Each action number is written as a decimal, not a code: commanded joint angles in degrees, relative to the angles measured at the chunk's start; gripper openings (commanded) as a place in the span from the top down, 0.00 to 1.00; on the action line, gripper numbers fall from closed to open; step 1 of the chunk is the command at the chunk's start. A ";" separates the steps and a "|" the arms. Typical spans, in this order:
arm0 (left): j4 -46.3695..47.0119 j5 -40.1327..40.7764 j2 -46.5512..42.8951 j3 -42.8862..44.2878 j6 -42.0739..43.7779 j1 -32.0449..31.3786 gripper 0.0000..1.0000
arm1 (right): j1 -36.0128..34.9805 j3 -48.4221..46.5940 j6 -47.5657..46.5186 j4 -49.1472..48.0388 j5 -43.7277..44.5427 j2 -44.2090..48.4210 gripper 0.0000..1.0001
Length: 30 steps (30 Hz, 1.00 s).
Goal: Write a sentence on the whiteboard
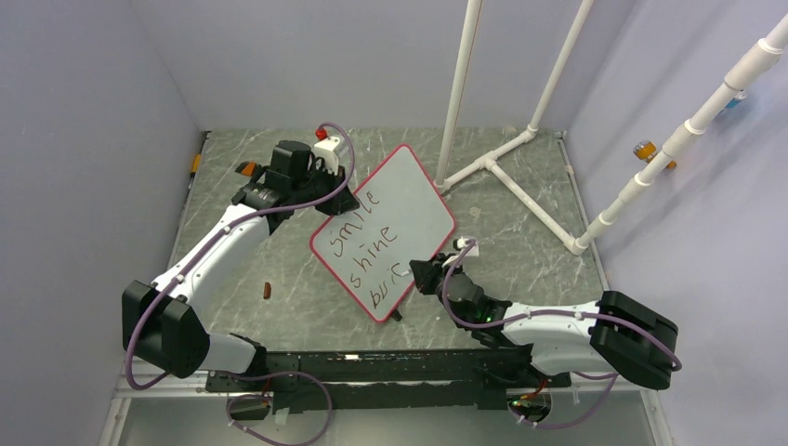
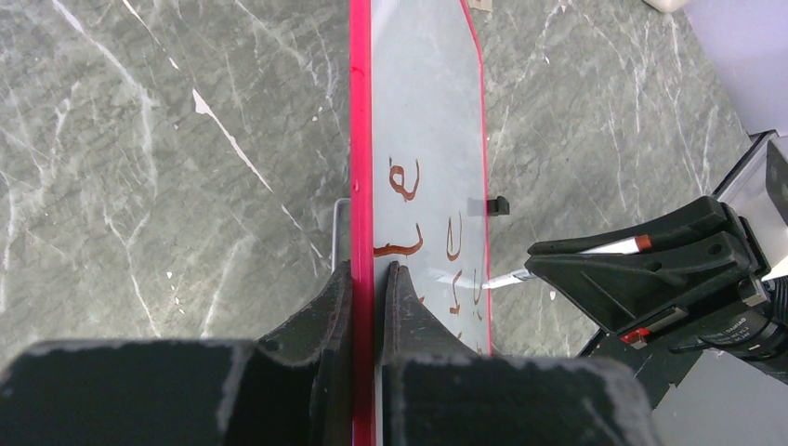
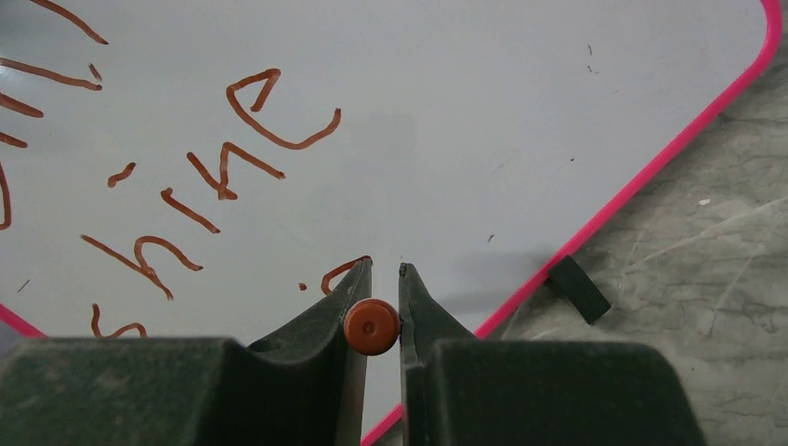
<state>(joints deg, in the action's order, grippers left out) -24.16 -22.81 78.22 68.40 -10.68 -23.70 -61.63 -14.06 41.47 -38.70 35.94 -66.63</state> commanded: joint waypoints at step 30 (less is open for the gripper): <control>2.81 5.67 0.27 -0.43 4.52 0.15 1.00 | 2.97 -8.73 -5.47 -4.65 -1.84 -7.71 1.00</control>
<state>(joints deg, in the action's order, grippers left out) -23.03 -21.96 78.26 68.40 -10.74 -23.68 -58.57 -22.02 34.79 -39.79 36.12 -73.45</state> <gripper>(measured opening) 0.126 0.160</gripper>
